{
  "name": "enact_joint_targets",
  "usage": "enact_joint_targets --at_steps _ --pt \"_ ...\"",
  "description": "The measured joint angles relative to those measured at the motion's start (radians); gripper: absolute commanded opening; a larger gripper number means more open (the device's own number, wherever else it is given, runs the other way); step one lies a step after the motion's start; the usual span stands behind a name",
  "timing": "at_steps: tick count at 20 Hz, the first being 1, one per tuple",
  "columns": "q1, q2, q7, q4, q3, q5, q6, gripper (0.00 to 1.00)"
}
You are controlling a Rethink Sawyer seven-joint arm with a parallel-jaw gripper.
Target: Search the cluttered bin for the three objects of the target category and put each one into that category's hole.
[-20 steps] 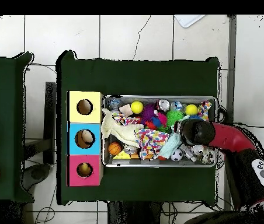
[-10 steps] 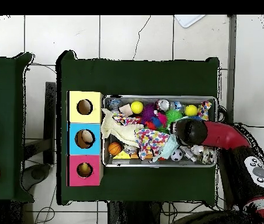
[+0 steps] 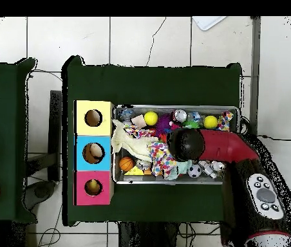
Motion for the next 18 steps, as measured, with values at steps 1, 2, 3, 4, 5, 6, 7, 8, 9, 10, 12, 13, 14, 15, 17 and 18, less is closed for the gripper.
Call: enact_joint_targets --at_steps 1,2,3,4,5,6,7,8,9,10,12,13,14,15,17,18 --pt "0.028 -0.02 0.004 0.008 -0.009 0.022 0.008 0.0" --pt "0.052 -0.035 0.009 0.013 -0.016 0.04 0.013 0.0" --pt "0.077 -0.05 0.015 0.019 -0.022 0.059 0.017 0.0" --pt "0.093 -0.058 0.019 0.022 -0.027 0.075 0.018 0.0" --pt "0.101 -0.062 0.021 0.023 -0.029 0.078 0.018 0.0" --pt "0.127 -0.076 0.026 0.028 -0.036 0.1 0.018 0.0" --pt "0.138 -0.08 0.028 0.03 -0.04 0.113 0.019 0.0" --pt "0.15 -0.085 0.028 0.031 -0.045 0.124 0.018 0.0" --pt "0.157 -0.087 0.028 0.031 -0.048 0.132 0.018 0.0" --pt "0.168 -0.09 0.028 0.034 -0.054 0.148 0.018 0.0" --pt "0.176 -0.096 0.028 0.043 -0.063 0.17 0.018 0.0" --pt "0.177 -0.1 0.028 0.051 -0.068 0.18 0.018 0.0" --pt "0.178 -0.103 0.028 0.06 -0.072 0.19 0.018 0.0" --pt "0.177 -0.105 0.028 0.065 -0.075 0.196 0.018 0.0" --pt "0.175 -0.109 0.028 0.08 -0.085 0.212 0.018 0.0" --pt "0.174 -0.11 0.028 0.084 -0.088 0.219 0.018 0.0"
